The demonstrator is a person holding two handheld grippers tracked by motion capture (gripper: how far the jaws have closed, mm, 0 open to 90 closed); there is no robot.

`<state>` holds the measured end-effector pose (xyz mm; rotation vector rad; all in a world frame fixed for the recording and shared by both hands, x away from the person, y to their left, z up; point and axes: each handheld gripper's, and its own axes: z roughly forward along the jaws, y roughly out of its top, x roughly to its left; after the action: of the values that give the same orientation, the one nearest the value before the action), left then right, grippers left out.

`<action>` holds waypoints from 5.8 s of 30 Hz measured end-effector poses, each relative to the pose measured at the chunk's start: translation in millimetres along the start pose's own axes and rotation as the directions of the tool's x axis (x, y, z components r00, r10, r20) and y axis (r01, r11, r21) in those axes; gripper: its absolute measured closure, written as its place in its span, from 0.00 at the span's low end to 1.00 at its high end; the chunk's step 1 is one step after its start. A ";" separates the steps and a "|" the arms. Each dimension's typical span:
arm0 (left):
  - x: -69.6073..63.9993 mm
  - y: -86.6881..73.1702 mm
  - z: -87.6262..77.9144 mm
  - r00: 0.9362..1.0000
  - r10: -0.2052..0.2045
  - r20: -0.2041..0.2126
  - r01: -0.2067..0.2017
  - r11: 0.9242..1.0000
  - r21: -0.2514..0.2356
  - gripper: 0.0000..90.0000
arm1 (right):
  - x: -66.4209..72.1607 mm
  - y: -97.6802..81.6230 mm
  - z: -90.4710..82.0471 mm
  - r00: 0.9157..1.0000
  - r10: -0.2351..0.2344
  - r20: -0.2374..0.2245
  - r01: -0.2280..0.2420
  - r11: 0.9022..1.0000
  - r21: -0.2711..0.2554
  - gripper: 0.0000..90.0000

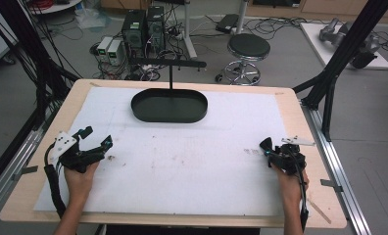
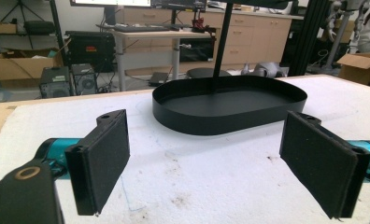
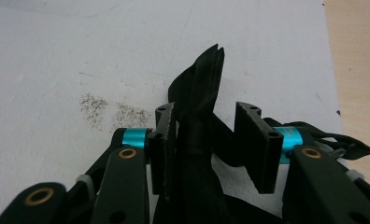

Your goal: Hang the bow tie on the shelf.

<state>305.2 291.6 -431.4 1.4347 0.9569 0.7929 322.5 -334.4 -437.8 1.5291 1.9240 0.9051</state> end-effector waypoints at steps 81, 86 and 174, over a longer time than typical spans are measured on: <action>-2.0 0.6 -0.4 0.999 0.004 0.037 -0.003 1.000 -0.023 0.19 | 169.1 243.3 80.3 0.798 -0.337 -0.500 0.230 0.937 -0.264 0.82; -1.6 0.6 -0.6 0.999 0.003 0.042 -0.002 1.000 -0.021 0.19 | 172.6 256.9 80.7 0.800 -0.343 -0.493 0.219 0.931 -0.292 0.82; -2.4 -0.1 -0.2 0.999 -0.006 0.053 0.006 1.000 -0.016 0.19 | 127.4 268.3 93.5 0.910 -0.308 -0.276 0.192 0.905 -0.379 0.69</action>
<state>304.0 289.5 -431.3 1.4311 0.9121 0.7534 531.2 -155.6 -291.4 0.9407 1.9944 1.3611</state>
